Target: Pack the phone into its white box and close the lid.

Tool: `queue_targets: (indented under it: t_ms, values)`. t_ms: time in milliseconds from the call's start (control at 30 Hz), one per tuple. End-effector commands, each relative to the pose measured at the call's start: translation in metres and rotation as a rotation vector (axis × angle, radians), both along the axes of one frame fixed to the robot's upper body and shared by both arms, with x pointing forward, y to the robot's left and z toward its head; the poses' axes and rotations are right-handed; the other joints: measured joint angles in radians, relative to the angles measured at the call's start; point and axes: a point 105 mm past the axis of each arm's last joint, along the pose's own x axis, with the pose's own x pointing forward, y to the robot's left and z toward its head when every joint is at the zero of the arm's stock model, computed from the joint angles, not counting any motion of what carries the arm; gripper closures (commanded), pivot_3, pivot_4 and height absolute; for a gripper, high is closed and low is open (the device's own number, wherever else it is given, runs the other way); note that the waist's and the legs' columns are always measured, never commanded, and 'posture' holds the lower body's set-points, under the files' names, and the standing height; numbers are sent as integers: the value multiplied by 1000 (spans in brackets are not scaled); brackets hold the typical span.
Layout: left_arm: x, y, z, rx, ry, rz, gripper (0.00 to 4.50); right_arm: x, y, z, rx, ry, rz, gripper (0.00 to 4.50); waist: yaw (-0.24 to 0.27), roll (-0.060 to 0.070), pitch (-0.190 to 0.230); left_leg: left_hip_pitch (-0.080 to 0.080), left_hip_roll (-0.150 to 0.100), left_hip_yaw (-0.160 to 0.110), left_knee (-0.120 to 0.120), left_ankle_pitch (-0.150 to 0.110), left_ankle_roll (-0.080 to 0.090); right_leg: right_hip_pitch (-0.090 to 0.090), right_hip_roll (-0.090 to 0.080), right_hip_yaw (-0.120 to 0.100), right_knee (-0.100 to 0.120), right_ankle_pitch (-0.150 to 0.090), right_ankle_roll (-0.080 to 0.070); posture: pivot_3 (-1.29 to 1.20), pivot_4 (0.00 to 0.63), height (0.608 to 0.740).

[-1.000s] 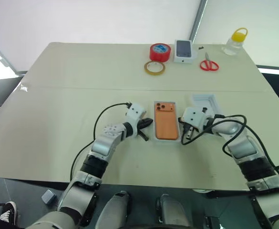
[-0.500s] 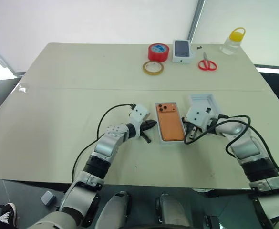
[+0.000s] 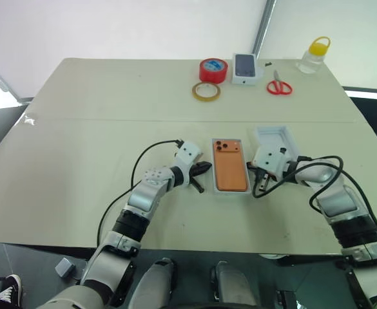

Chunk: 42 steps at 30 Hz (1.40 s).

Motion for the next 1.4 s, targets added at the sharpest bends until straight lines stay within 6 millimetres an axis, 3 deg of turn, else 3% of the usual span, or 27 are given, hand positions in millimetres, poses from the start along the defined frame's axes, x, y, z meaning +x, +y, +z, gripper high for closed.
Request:
queue_targets:
  t_ms: [33, 167, 300, 433, 533, 667, 767, 900, 967, 1067, 1167, 1300, 1400]
  values:
    - [2, 7, 9, 1, -43, -1, 4479, 2, -3, 17, -34, -63, 21, 4500, 0, 0, 0, 0, 0, 0, 0, 0, 0, 0, 0, 0, 0, 0, 0, 0, 150, 740]
    - [11, 29, 19, -5, -53, 63, 4479, -1, -15, 32, 19, -54, -15, 4500, -5, 0, 0, 0, 0, 0, 0, 0, 0, 0, 0, 0, 0, 0, 0, 0, 150, 740]
    - [10, 37, 31, -18, -85, 71, 4479, -2, -29, 35, 18, -53, -63, 4500, -7, 0, 0, 0, 1, 0, 0, 0, 0, -1, 1, 0, 1, 0, 0, 0, 150, 740]
    - [5, 47, 40, -16, -115, 41, 4479, 13, -32, 45, 171, -78, -166, 4500, -10, 0, 0, 0, 1, 0, 0, 0, 0, -1, 1, 0, 1, 0, 0, 0, 150, 740]
    - [2, 60, 52, -35, -143, 15, 3598, 20, -31, 55, 217, -82, -202, 3133, -17, 0, 1, 0, 1, 0, 0, 0, 0, -1, 1, 1, 2, 0, 0, 0, 150, 740]
    - [-2, 81, 64, -31, -191, -21, 1576, 20, -28, 67, 308, -41, -237, 1050, -25, 1, 1, 0, 1, 0, 0, 0, 0, -1, 1, 1, 2, 0, 0, 0, 150, 740]
    - [-6, 91, 66, 3, -231, -59, 122, 18, -33, 69, 364, -12, -299, 1031, -24, 1, 1, 0, 1, 0, 0, 0, 0, -1, 0, 1, 1, 0, 0, 0, 150, 740]
    - [-10, 101, 73, -1, -298, -89, 122, 16, -30, 78, 533, -7, -412, 1031, -23, 1, 1, -1, 1, 0, 0, 0, 0, -2, 0, 1, 1, 0, 0, 0, 150, 740]
    - [-10, 106, 76, -13, -313, -82, 122, 18, -33, 89, 547, -126, -469, 1031, -24, 1, 1, -1, 1, 0, -1, 0, 0, -2, 0, 1, 1, 0, -1, 0, 150, 740]
    - [-9, 111, 80, -21, -363, -61, 122, 12, -30, 94, 641, -166, -507, 1031, -23, 1, 1, -1, 1, 0, -1, -2, 4, -2, 0, 1, 2, 0, -1, 0, 150, 740]
    - [-9, 113, 79, -24, -373, -54, 122, 11, -40, 99, 605, -331, -603, 1031, -23, 1, 1, -1, 1, 0, -1, -2, 4, -2, 0, 1, 1, 0, 0, 0, 150, 740]
    - [-8, 110, 75, -15, -357, -62, 122, 7, -26, 108, 784, -266, -596, 1031, -28, 1, 1, -1, 1, 0, -1, -2, 4, -3, 0, 2, 3, 0, -1, 0, 150, 740]
    - [-6, 106, 76, -28, -346, -74, 122, 5, -15, 103, 800, -180, -552, 1031, -28, 1, 1, -1, 1, 0, -1, -2, 4, -3, 0, 2, 3, 0, -1, 0, 150, 740]
